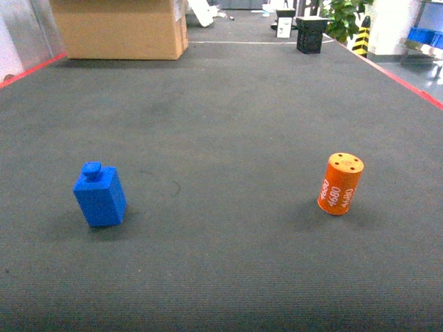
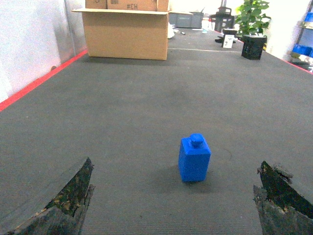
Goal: Sort blue parts and orange caps into right shelf containers
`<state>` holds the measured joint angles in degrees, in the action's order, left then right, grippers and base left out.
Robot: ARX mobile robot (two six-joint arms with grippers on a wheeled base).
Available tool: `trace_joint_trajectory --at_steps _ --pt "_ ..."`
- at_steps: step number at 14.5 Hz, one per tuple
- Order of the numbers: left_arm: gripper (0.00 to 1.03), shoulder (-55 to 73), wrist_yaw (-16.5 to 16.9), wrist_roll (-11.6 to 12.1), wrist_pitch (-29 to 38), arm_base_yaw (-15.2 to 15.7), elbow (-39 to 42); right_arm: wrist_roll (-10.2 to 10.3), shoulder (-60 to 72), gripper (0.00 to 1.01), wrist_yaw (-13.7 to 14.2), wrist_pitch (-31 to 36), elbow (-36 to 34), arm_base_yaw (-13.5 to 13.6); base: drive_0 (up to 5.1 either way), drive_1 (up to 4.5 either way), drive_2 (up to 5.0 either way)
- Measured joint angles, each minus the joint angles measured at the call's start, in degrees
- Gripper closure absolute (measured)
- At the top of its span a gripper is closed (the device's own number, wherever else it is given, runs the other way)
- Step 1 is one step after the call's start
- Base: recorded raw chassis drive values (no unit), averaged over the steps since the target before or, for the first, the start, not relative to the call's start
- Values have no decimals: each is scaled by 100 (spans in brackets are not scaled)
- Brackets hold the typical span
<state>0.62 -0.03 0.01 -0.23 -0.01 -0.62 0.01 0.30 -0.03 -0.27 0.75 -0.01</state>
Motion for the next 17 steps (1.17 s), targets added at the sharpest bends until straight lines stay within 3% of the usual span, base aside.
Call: trace_joint_trajectory --at_steps 17 --pt "5 0 0 2 0 0 0 0 0 3 0 0 0 0 0 0 0"
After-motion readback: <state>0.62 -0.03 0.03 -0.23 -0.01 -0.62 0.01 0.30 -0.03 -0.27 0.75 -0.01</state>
